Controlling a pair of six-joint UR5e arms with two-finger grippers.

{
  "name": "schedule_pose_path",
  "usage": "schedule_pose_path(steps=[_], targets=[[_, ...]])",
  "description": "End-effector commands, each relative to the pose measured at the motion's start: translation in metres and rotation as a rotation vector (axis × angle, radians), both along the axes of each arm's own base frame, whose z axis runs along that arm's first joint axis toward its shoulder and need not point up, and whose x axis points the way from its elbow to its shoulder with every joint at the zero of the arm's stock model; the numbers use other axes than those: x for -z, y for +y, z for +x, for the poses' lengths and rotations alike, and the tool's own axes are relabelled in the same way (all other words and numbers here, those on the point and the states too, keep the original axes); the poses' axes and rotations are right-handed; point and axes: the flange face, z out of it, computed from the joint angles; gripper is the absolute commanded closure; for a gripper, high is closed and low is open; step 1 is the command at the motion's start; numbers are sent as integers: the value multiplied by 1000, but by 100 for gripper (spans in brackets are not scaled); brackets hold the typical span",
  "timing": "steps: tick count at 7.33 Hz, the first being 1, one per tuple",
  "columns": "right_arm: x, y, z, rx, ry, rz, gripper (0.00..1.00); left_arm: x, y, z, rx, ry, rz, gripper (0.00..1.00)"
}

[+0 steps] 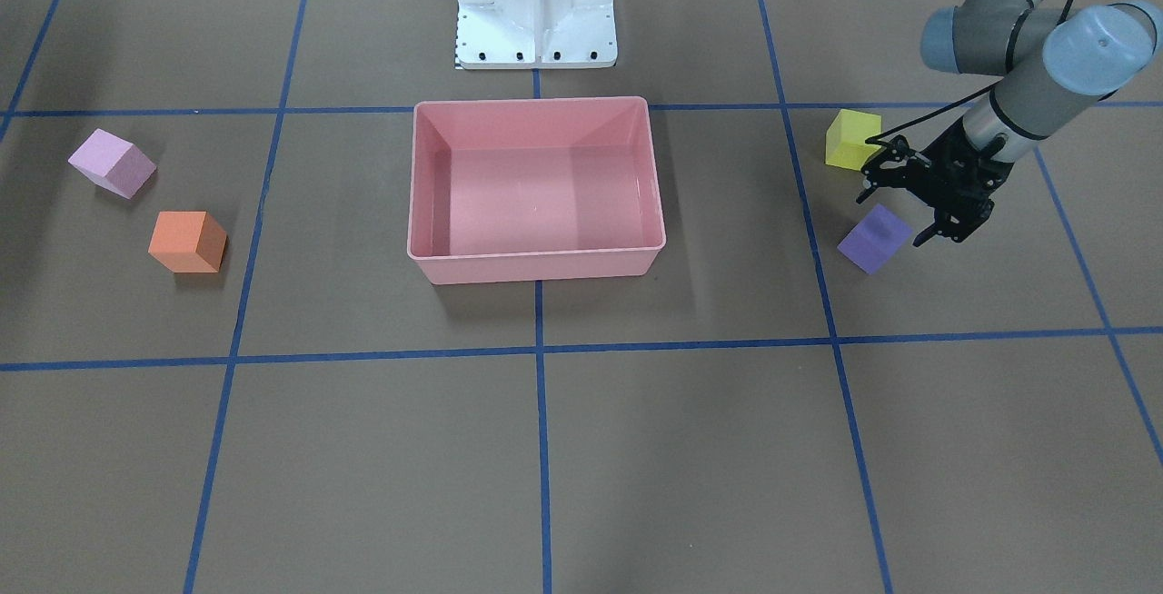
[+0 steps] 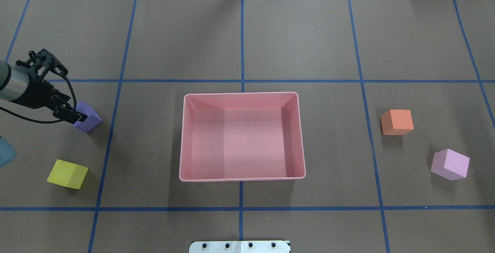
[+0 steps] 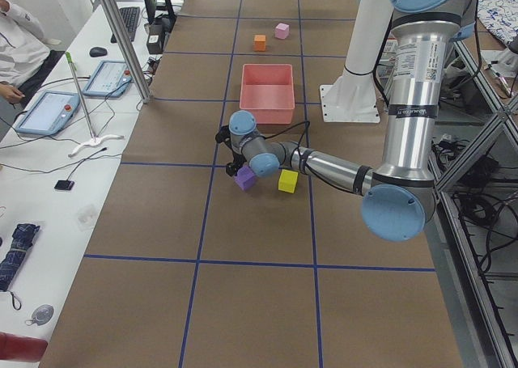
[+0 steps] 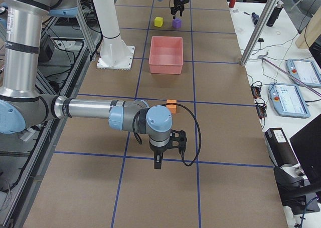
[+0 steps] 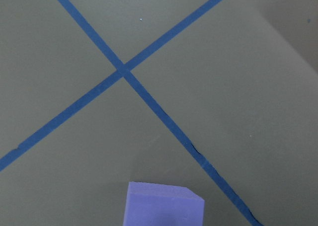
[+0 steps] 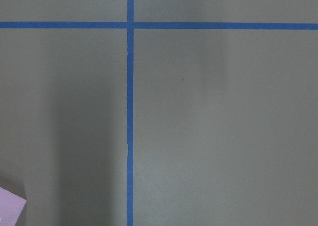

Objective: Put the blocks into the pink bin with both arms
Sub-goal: 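Lower the left gripper onto the purple cube and grasp it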

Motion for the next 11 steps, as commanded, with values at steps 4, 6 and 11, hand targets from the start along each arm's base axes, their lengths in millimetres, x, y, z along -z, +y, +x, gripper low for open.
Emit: schedule_pose_path(steps=[4,6,11], targets=[[-1,0,0,0,0,-2,0,-28,11,31,5,-86,5,0],[-1,0,0,1,0,-1,0,-33,17,43,-16,-93,-3,1],[4,-3,0,1,1,11,0,23,6,55,11,-32,-20,95]])
